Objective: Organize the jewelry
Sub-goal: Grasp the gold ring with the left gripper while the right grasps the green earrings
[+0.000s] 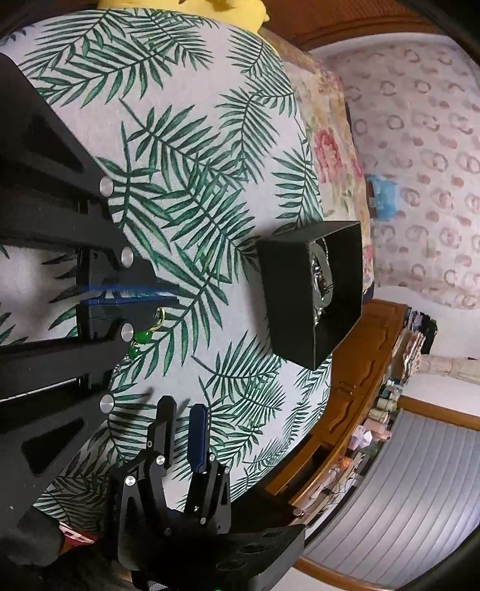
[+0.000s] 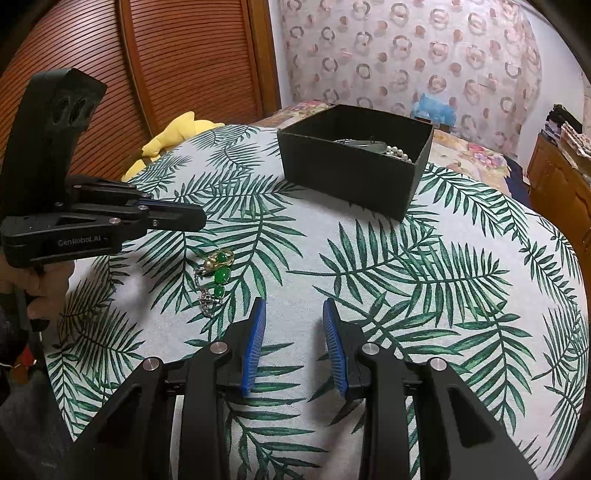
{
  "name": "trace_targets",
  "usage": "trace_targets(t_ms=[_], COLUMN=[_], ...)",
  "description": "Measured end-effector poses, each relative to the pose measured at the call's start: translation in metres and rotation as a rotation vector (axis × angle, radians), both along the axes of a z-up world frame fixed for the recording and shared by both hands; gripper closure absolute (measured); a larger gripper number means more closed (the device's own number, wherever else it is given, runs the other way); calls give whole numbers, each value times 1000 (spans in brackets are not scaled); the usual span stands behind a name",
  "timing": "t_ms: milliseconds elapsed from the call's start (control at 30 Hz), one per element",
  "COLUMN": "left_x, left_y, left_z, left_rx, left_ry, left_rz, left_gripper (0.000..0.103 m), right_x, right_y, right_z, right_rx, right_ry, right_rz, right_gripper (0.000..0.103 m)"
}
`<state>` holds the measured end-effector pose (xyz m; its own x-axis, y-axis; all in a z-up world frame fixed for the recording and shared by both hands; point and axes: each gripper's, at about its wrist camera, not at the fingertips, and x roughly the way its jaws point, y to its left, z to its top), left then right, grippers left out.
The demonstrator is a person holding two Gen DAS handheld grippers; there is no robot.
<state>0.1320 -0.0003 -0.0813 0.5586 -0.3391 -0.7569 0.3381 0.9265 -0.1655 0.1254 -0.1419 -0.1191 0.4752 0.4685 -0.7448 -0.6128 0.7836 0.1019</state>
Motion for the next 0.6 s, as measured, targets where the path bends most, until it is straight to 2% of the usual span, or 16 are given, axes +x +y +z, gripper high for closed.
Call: trace_targets(t_ms=[67,133,433,533,600], left_x=[-1,-1,1,4,4], left_y=[-3,-9,-29,-29,-28], left_z=[-2,-6,-19,-18,-17], left_rx=[-4,-3,70,56,60], left_ry=[4,17,30,33,29], left_rz=[-4,-13,-22,-20,-10], left_gripper=[81,79,76,85,85], right_x=[-1,-1,-2,-2,-2], right_y=[0,-1,-7,-7,-7], right_z=[0,1,2,2,2], right_rx=[0,1,0,-1,0], right_ry=[-2,-5,-5,-6,-7], right_rz=[-3,-4,-18,-17,-14], right_gripper=[69,69,69,69,69])
